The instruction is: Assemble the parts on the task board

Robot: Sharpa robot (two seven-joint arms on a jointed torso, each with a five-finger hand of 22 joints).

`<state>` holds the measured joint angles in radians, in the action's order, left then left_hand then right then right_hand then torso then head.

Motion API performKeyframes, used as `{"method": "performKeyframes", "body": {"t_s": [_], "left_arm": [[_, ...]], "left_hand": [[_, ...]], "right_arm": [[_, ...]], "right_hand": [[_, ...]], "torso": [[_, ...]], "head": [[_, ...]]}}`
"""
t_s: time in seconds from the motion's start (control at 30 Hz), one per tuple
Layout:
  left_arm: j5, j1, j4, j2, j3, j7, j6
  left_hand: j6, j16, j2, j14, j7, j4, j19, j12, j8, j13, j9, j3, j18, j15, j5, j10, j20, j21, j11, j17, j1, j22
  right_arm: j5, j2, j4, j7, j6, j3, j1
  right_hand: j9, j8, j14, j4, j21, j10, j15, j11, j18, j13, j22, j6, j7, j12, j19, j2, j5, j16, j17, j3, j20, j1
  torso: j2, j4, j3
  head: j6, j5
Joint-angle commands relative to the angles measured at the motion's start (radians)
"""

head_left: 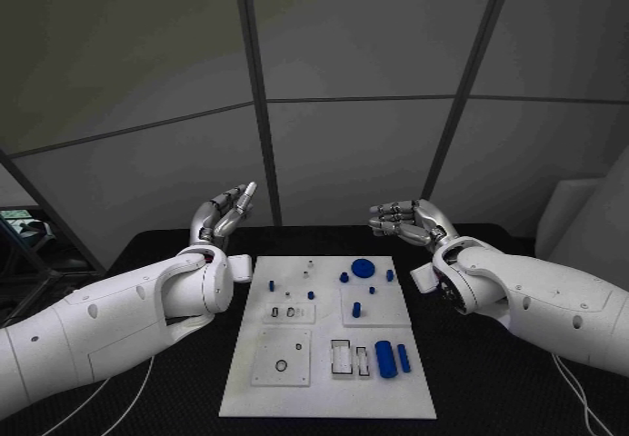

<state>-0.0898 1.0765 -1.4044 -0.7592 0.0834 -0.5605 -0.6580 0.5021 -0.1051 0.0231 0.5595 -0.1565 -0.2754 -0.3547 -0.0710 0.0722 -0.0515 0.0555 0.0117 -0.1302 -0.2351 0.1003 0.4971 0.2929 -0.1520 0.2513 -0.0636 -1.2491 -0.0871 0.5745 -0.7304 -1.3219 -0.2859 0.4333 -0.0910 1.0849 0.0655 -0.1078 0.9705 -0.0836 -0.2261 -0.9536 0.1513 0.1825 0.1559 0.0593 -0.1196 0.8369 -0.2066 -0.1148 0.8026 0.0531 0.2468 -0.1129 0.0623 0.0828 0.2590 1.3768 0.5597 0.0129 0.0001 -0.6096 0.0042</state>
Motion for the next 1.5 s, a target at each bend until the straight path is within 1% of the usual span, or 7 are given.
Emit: {"method": "performKeyframes", "body": {"t_s": [0.03, 0.17, 0.27, 0.5, 0.77, 1.1, 1.5], "left_arm": [[0.012, 0.002, -0.016, -0.013, 0.000, -0.010, 0.058], [0.029, 0.002, -0.039, -0.033, 0.000, -0.002, 0.072], [0.044, 0.002, -0.063, -0.047, 0.000, 0.007, 0.086], [0.056, 0.000, -0.128, -0.086, 0.000, 0.020, 0.100], [0.058, -0.002, -0.213, -0.121, 0.000, 0.030, 0.113], [0.058, -0.002, -0.274, -0.142, 0.000, 0.036, 0.123], [0.058, -0.002, -0.292, -0.149, 0.000, 0.040, 0.126]], "left_hand": [[0.118, -0.039, -0.007, 0.176, -0.070, 0.011, -0.197, -0.028, 0.016, -0.008, 0.006, -0.001, -0.007, 0.014, 0.000, 0.169, -0.001, -0.099, 0.003, -0.009, -0.027, -0.045], [0.322, -0.068, -0.017, 0.270, -0.096, 0.039, -0.278, -0.072, 0.056, -0.018, 0.023, 0.000, -0.038, 0.045, -0.003, 0.339, -0.005, -0.146, -0.033, -0.014, -0.064, -0.061], [0.367, -0.076, -0.024, 0.325, -0.086, 0.060, -0.323, -0.081, 0.058, -0.014, 0.019, -0.006, -0.051, 0.061, -0.003, 0.386, -0.007, -0.171, -0.047, -0.013, -0.080, -0.069], [0.385, -0.072, -0.028, 0.364, -0.083, 0.084, -0.363, -0.072, 0.044, -0.012, 0.012, -0.014, -0.054, 0.069, -0.003, 0.406, -0.013, -0.194, -0.051, -0.012, -0.091, -0.074], [0.393, -0.068, -0.032, 0.375, -0.081, 0.096, -0.381, -0.068, 0.039, -0.012, 0.011, -0.017, -0.054, 0.071, -0.003, 0.414, -0.016, -0.204, -0.054, -0.011, -0.097, -0.077], [0.395, -0.060, -0.034, 0.370, -0.081, 0.098, -0.386, -0.064, 0.034, -0.012, 0.010, -0.020, -0.053, 0.070, -0.003, 0.414, -0.017, -0.208, -0.053, -0.009, -0.093, -0.077], [0.394, -0.056, -0.034, 0.367, -0.082, 0.099, -0.386, -0.062, 0.032, -0.012, 0.010, -0.021, -0.052, 0.069, -0.003, 0.413, -0.016, -0.208, -0.052, -0.008, -0.092, -0.077]], "right_arm": [[0.293, 0.003, 0.005, 0.043, -0.028, -0.001, 0.009], [0.393, 0.003, 0.011, 0.075, -0.056, -0.001, 0.022], [0.461, 0.004, 0.017, 0.116, -0.088, -0.001, 0.040], [0.596, 0.011, 0.023, 0.203, -0.143, -0.001, 0.070], [0.759, 0.021, 0.002, 0.296, -0.212, -0.001, 0.093], [0.938, 0.037, -0.026, 0.376, -0.271, -0.001, 0.100], [1.037, 0.045, -0.041, 0.433, -0.315, -0.001, 0.100]], "right_hand": [[0.001, 0.000, 0.177, -0.042, -0.070, -0.169, -0.045, -0.039, 0.029, 0.002, -0.023, 0.162, 0.003, 0.014, 0.105, -0.021, 0.003, -0.014, 0.005, 0.085, -0.038, 0.018], [0.002, 0.009, 0.219, -0.047, -0.095, -0.204, -0.057, -0.048, 0.028, 0.003, -0.034, 0.189, 0.011, 0.031, 0.122, -0.037, 0.003, -0.009, 0.007, 0.120, -0.051, 0.001], [0.003, 0.010, 0.249, -0.049, -0.116, -0.229, -0.067, -0.057, 0.028, 0.003, -0.045, 0.210, 0.019, 0.037, 0.138, -0.048, 0.006, -0.010, 0.010, 0.137, -0.061, -0.008], [0.002, 0.023, 0.367, -0.059, -0.209, -0.264, -0.101, -0.072, 0.029, 0.004, -0.094, 0.233, 0.028, 0.050, 0.199, -0.073, 0.009, -0.040, 0.031, 0.166, -0.098, -0.017], [0.001, 0.038, 0.542, -0.057, -0.389, -0.277, -0.144, -0.091, 0.024, 0.004, -0.199, 0.249, 0.042, 0.053, 0.288, -0.092, 0.005, -0.165, 0.114, 0.173, -0.162, -0.026], [0.000, 0.043, 0.537, -0.028, -0.557, -0.233, -0.145, -0.090, 0.026, 0.004, -0.310, 0.228, 0.049, 0.052, 0.278, -0.136, -0.019, -0.462, 0.284, 0.201, -0.163, -0.059], [0.001, 0.043, 0.527, 0.005, -0.685, -0.195, -0.142, -0.089, 0.018, 0.005, -0.427, 0.208, 0.052, 0.045, 0.299, -0.164, -0.023, -0.663, 0.428, 0.202, -0.158, -0.062]], "torso": [[0.018, -0.0047, 0.0029], [0.039, -0.0114, 0.0013], [0.051, -0.0196, 0.0015], [0.089, -0.0303, 0.0039], [0.132, -0.0530, -0.0029], [0.163, -0.0665, -0.0073], [0.172, -0.0669, -0.0055]], "head": [[0.004, -0.007], [0.012, -0.014], [0.012, -0.021], [0.021, -0.030], [0.026, -0.055], [0.027, -0.070], [0.031, -0.067]]}}
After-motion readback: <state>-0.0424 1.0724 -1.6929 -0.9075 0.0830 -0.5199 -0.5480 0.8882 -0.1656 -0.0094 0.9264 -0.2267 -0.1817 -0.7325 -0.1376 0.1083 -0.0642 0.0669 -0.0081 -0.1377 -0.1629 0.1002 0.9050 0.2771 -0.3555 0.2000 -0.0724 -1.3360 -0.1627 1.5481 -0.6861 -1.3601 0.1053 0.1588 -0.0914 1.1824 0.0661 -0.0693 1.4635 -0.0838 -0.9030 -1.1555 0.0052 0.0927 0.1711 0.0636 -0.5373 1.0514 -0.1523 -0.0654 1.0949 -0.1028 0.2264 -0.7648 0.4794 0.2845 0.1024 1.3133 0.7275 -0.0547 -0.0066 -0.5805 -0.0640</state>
